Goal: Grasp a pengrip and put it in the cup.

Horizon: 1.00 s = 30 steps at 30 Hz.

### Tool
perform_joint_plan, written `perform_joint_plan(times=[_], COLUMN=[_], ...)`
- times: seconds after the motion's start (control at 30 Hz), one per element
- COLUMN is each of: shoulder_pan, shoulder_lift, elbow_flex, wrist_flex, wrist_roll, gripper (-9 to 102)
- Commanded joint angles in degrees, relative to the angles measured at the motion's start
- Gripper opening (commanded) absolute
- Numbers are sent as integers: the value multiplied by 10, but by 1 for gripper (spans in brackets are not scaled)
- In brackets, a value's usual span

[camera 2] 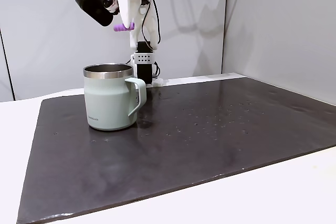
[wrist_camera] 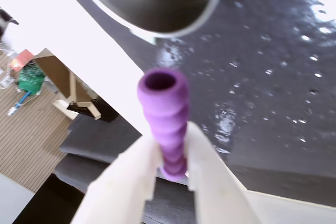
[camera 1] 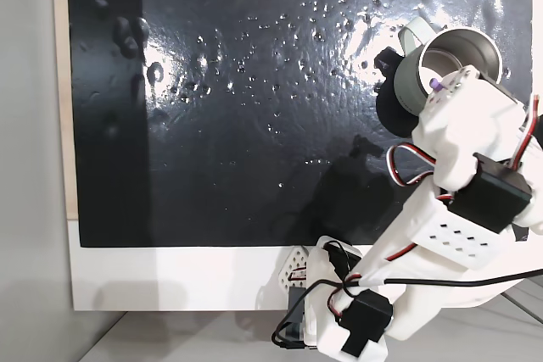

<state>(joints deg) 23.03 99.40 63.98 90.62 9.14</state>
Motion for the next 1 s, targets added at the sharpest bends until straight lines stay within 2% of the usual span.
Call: perform_joint_plan(times=[0.0, 0.2, 0.33, 0.43, 0.97], shoulder_pan=[25, 45, 38, 29, 11], shoulder_lift=[4, -56, -68, -68, -65], elbow_flex=[-5, -43, -55, -55, -54], wrist_flex=[-49, -70, -52, -42, -20], wrist_roll=[-24, -33, -40, -40, -27], gripper=[0, 3, 29, 36, 35])
